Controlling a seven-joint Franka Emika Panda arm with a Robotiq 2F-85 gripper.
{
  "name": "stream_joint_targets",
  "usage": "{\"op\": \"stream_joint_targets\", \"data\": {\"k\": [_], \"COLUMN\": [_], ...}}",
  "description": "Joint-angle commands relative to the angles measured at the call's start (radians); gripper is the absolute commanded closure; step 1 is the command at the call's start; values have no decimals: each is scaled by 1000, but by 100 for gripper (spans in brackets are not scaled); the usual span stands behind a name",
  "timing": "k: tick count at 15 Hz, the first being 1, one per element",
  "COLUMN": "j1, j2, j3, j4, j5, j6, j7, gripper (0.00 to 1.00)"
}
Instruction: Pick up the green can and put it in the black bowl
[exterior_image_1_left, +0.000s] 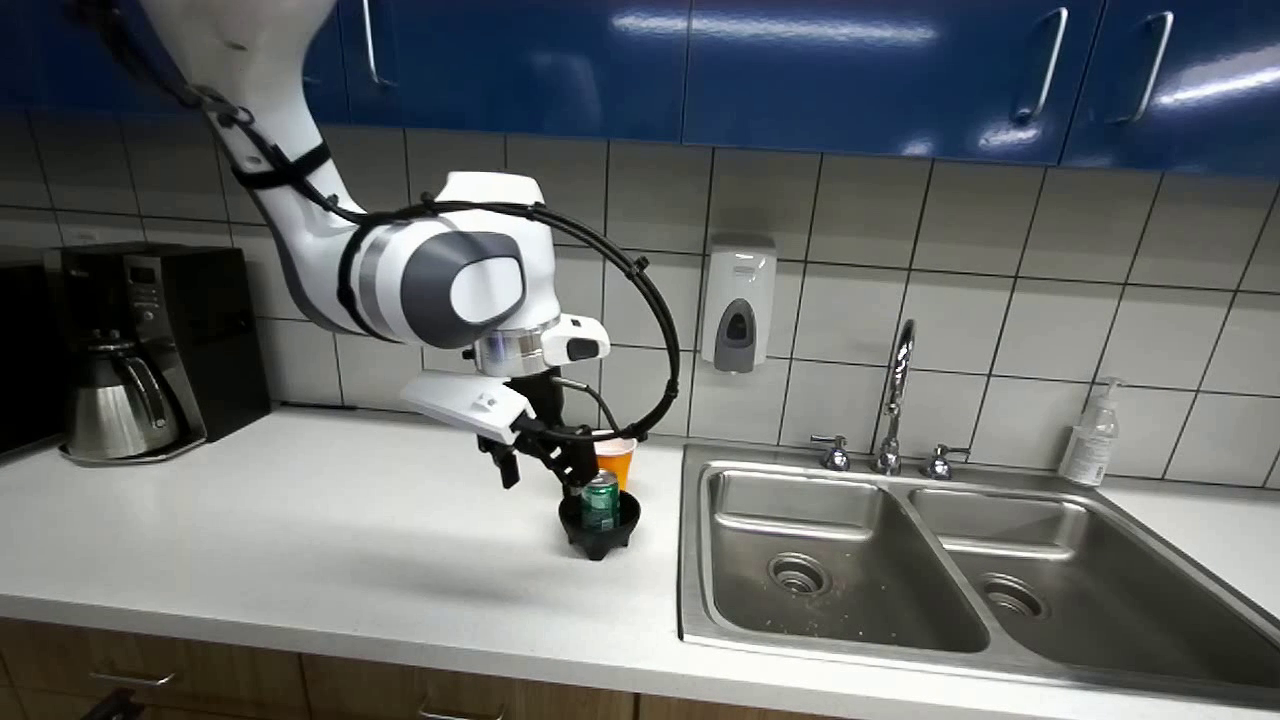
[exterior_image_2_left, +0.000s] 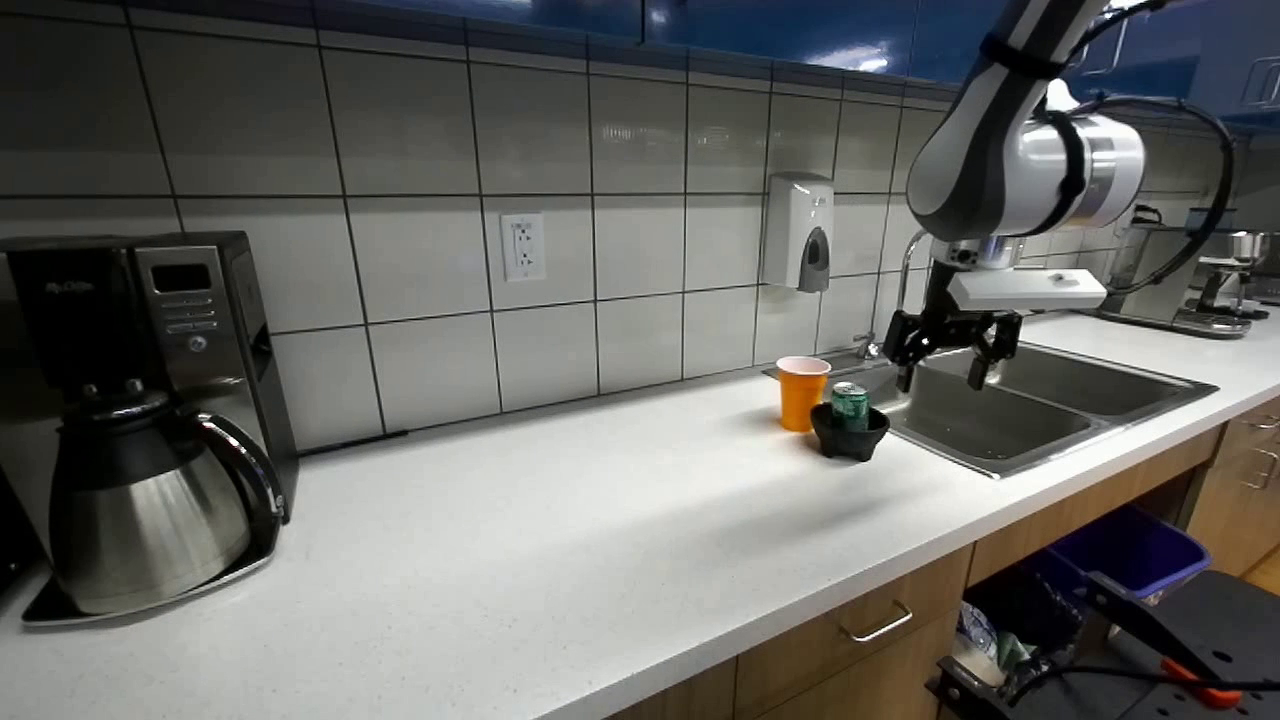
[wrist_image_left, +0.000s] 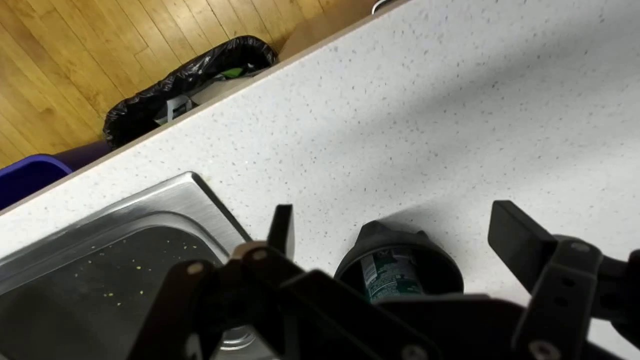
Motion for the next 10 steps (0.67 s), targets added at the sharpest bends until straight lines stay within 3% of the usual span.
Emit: {"op": "stream_joint_targets", "data": {"k": [1, 5, 6, 10], "j1": [-26, -43, -15, -15], "j2": [-226, -425, -401, -538], "j3": [-3, 6, -4, -9], "j4": [-171, -295, -207, -202], "j5": [-79, -125, -79, -93], "j6": [-11, -60, -121, -227], "j7": [-60, -129, -181, -271], "gripper": [0, 0, 0, 0]}}
